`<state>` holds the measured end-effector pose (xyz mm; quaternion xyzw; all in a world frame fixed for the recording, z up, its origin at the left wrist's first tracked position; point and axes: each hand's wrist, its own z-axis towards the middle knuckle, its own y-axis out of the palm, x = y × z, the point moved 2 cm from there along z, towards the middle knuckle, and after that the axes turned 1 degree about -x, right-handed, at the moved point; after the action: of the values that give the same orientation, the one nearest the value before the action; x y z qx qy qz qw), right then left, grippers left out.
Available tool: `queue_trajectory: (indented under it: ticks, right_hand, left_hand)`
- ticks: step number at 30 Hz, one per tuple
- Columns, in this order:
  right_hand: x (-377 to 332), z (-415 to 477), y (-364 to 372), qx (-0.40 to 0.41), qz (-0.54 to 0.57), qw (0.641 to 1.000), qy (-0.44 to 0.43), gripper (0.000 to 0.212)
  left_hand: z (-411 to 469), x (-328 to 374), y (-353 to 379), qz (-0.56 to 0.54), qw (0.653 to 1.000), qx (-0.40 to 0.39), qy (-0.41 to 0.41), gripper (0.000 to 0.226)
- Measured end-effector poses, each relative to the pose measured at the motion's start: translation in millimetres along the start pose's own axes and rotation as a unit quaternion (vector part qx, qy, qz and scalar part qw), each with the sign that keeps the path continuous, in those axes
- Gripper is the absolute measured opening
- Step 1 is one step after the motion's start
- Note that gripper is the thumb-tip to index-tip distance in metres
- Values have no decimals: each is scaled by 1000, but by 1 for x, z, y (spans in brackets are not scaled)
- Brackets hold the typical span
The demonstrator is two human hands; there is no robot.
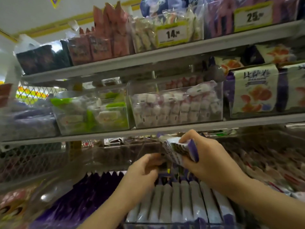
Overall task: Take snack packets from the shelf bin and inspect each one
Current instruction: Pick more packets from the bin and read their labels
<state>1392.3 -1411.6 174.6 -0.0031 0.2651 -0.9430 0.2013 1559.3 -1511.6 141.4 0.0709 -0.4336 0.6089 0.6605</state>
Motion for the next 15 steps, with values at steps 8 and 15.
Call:
queue_trajectory:
  ticks: [8,15]
  right_hand:
    - [12,7,10,-19,9,1000,6,43]
    - [11,16,24,-33,4,998,49,28]
  left_hand:
    - [64,-29,17,494,844,-173,118,47]
    - [66,-26,10,625,744,-212,102,38]
